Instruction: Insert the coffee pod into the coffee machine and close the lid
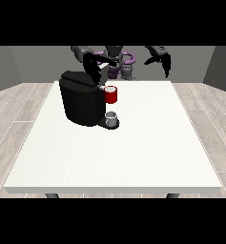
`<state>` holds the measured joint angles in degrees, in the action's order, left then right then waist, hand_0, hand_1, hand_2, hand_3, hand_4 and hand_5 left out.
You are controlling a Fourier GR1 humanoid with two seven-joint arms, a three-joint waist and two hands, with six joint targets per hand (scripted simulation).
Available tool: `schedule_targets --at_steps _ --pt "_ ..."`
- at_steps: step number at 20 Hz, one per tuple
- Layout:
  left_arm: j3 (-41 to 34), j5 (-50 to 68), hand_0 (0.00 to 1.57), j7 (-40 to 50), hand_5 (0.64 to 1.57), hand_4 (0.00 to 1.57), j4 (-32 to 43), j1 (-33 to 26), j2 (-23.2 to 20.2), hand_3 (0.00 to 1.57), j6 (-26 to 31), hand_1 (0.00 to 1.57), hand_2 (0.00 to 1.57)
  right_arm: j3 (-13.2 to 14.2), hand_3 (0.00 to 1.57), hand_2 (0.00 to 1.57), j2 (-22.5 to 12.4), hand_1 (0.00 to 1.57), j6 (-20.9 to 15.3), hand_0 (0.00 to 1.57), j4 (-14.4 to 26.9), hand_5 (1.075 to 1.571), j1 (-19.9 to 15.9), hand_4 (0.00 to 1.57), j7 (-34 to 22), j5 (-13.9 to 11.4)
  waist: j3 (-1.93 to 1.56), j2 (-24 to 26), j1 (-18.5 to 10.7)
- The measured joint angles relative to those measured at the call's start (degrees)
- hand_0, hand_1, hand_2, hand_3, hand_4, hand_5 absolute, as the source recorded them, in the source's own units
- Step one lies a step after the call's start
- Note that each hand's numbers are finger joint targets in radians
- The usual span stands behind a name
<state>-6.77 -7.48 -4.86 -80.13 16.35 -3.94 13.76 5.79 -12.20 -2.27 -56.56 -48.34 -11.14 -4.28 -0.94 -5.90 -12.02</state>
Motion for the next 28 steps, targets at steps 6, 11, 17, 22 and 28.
schedule_targets --at_steps 6,11,17,22,28 --pt "1.0 0.2 0.0 -0.4 1.571 0.44 0.2 1.6 0.3 0.0 0.9 0.0 0.0 -1.1 0.0 0.0 -2.6 0.0 -2.1 0.0 -1.2 1.571 -1.9 0.27 -3.9 -4.3 -0.34 -1.6 -2.9" --pt "1.3 0.5 0.0 -1.5 1.571 0.42 0.6 3.5 0.0 0.0 1.8 0.0 0.0 -0.3 0.0 0.0 -4.9 0.0 -1.8 0.0 -4.4 1.571 -2.9 0.1 -10.1 -5.0 -0.71 -3.6 -5.2" --pt "2.3 0.7 0.0 -1.9 1.571 0.37 0.8 5.8 0.3 0.0 2.9 0.0 0.0 0.8 0.0 0.0 -8.2 0.0 -1.5 0.0 -8.7 1.571 -3.7 0.0 -17.3 -6.1 -1.22 -5.8 -8.6" --pt "3.5 0.8 0.0 -2.3 1.571 0.36 0.8 7.6 0.6 0.0 3.9 0.0 0.0 2.4 0.0 0.0 -11.6 0.0 -1.0 0.0 -12.1 1.571 -4.4 0.0 -23.7 -7.4 -1.64 -7.9 -12.3" --pt "4.5 1.3 0.0 -2.2 1.571 0.28 0.6 10.4 0.9 0.0 5.4 0.0 0.0 4.0 0.0 0.0 -13.4 0.0 0.2 0.0 -14.6 1.571 -6.4 0.0 -22.3 -7.4 -1.59 -11.0 -17.2"
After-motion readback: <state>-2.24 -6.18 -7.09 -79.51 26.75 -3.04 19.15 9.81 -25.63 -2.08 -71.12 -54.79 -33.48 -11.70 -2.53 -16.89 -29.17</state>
